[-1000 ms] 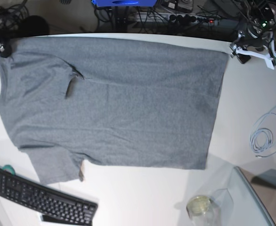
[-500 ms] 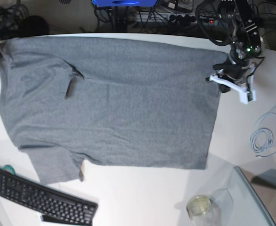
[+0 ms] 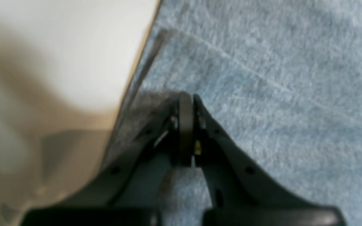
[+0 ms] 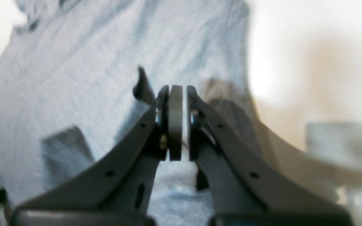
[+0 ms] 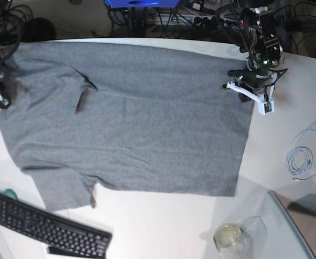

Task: Layout the t-shirt on the table in an organized manner, then fold the t-shirt properly
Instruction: 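Open both grippers and release the shirt's collar-side edge, then move the right gripper to the shirt's side edge near the sleeve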

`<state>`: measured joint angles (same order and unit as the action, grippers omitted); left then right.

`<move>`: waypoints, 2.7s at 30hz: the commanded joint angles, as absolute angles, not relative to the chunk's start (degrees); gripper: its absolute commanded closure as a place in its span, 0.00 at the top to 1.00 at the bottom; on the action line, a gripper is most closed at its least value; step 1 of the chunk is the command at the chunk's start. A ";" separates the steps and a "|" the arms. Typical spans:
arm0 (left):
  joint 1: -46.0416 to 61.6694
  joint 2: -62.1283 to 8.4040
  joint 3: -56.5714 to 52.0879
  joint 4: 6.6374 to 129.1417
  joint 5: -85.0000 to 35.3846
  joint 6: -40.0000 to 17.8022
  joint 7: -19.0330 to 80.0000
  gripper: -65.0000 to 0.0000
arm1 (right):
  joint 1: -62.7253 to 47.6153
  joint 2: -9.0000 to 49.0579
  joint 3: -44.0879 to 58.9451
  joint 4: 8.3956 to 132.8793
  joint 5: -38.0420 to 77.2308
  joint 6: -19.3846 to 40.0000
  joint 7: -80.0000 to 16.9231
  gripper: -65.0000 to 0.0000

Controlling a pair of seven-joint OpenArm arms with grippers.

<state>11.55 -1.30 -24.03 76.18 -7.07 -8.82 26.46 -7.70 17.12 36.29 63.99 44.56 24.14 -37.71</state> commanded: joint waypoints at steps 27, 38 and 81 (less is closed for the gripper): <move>16.22 -1.27 -26.86 88.04 -6.20 -7.96 28.00 0.00 | -4.00 22.37 33.98 60.62 45.14 24.48 -30.81 0.04; 10.95 -4.44 -28.09 90.59 -5.85 -7.96 33.27 0.00 | 23.69 25.98 23.69 37.23 20.62 24.48 -25.01 0.68; 12.53 -5.49 -38.02 90.24 -5.67 -8.31 33.63 0.00 | 11.91 19.38 23.69 56.57 21.32 24.75 -30.46 0.00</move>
